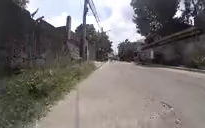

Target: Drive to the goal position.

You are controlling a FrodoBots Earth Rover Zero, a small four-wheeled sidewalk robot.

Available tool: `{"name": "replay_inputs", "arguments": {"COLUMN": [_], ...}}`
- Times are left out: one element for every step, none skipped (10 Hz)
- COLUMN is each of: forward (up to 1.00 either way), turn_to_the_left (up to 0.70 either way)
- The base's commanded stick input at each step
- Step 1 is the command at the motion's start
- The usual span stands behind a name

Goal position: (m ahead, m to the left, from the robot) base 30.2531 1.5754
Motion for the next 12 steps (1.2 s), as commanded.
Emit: {"name": "replay_inputs", "arguments": {"forward": [1.0,1.0,1.0,1.0,1.0,1.0,1.0,1.0,1.0,1.0,1.0,1.0], "turn_to_the_left": [-0.01,-0.01,0.0,0.0,0.0,0.0,0.0,0.0,0.0,0.0,0.0,0.0]}}
